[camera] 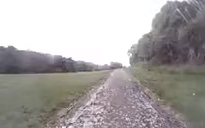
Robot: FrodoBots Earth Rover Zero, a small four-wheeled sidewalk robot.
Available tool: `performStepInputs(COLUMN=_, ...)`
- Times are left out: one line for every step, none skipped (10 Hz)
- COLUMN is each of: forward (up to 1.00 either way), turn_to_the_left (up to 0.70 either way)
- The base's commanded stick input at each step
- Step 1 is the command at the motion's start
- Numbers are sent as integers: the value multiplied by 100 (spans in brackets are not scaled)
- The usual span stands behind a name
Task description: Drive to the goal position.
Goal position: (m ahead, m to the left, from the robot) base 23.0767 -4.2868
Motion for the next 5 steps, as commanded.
performStepInputs(forward=85, turn_to_the_left=-15)
performStepInputs(forward=85, turn_to_the_left=-27)
performStepInputs(forward=85, turn_to_the_left=-27)
performStepInputs(forward=85, turn_to_the_left=-13)
performStepInputs(forward=85, turn_to_the_left=0)
